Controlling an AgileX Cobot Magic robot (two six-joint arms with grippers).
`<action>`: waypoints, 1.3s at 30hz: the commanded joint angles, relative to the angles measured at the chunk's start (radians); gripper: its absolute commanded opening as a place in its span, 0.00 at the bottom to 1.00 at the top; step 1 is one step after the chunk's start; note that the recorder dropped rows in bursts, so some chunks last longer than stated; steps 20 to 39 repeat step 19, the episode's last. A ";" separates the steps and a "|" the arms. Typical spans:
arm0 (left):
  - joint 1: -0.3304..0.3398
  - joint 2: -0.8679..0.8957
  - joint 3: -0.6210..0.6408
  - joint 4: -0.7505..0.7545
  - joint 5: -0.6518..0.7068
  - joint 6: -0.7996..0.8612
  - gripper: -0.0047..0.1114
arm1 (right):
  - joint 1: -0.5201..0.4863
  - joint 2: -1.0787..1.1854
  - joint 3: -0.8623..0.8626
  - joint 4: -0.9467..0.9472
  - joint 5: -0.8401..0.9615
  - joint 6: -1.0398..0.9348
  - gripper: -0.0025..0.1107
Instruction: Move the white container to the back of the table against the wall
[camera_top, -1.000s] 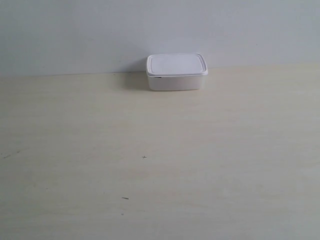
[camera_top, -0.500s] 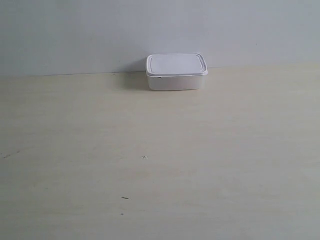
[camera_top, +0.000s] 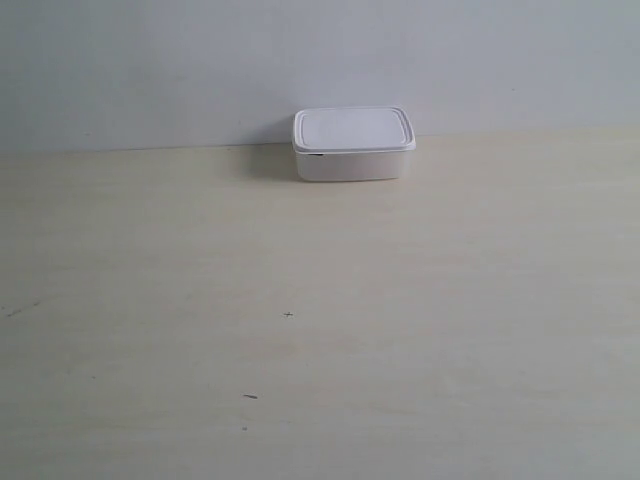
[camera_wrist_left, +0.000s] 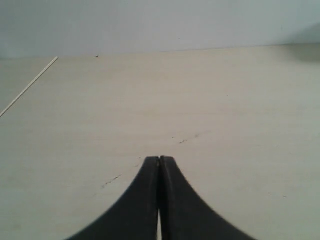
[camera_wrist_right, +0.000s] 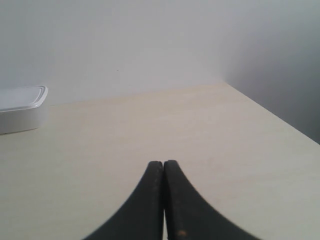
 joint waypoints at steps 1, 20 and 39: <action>0.002 -0.007 -0.001 -0.008 0.001 0.000 0.04 | -0.005 -0.006 0.004 -0.004 -0.009 0.000 0.02; 0.002 -0.007 -0.001 -0.008 0.001 0.000 0.04 | -0.005 -0.006 0.004 -0.008 -0.002 0.002 0.02; 0.002 -0.007 -0.001 -0.008 0.001 0.000 0.04 | -0.005 -0.006 0.004 -0.008 -0.002 0.002 0.02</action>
